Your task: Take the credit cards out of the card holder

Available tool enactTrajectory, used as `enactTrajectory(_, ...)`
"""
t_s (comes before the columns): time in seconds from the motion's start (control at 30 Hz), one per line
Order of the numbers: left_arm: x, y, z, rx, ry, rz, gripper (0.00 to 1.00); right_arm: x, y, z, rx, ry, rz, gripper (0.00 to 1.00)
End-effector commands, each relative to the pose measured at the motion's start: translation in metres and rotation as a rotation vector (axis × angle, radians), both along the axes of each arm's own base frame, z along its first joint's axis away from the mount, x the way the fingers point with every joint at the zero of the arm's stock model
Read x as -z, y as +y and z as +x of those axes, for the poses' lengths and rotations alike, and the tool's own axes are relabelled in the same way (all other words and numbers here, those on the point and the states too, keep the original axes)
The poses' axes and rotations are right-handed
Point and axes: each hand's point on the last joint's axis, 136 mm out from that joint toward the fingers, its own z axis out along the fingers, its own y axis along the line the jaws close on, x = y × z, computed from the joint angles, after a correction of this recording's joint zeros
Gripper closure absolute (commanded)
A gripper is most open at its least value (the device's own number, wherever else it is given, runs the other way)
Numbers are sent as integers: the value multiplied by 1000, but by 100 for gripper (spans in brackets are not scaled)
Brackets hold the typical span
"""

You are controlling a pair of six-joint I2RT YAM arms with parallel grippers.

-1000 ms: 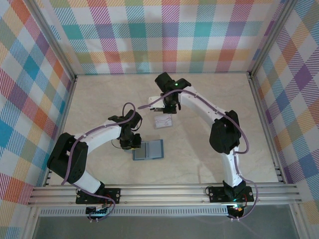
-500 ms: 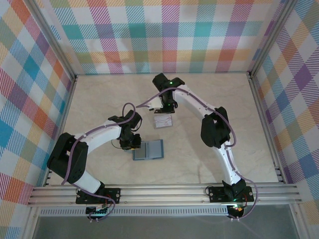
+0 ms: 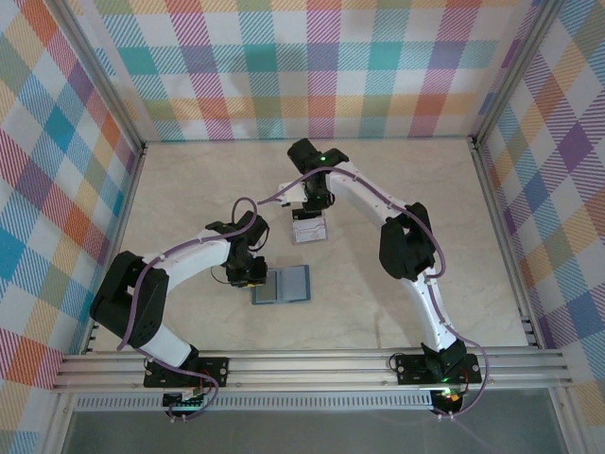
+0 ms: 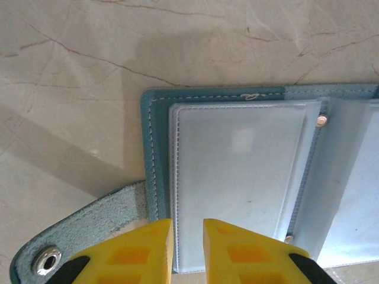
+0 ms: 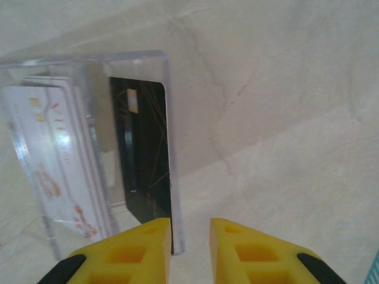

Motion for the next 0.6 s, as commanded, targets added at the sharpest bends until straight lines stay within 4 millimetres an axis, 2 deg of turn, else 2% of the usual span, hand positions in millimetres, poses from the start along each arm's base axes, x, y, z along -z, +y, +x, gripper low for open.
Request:
enactTrajectory(0.0,5,9,-3,-21,21,26,79,-9,5,13,13,-56,28,73)
enactTrajectory(0.27,4,8,-1,-19,16,23,79,-6,6,13,49,-55,50,72)
enactTrajectory(0.4,3,8,3,-21,5,24,79,-21,10,19,129,-92,120,70)
enactTrajectory(0.5,2,9,8,-30,-6,17,80,-41,11,22,228,-132,213,62)
enactTrajectory(0.57,1,10,11,-35,-12,5,81,-50,11,17,302,-126,287,59)
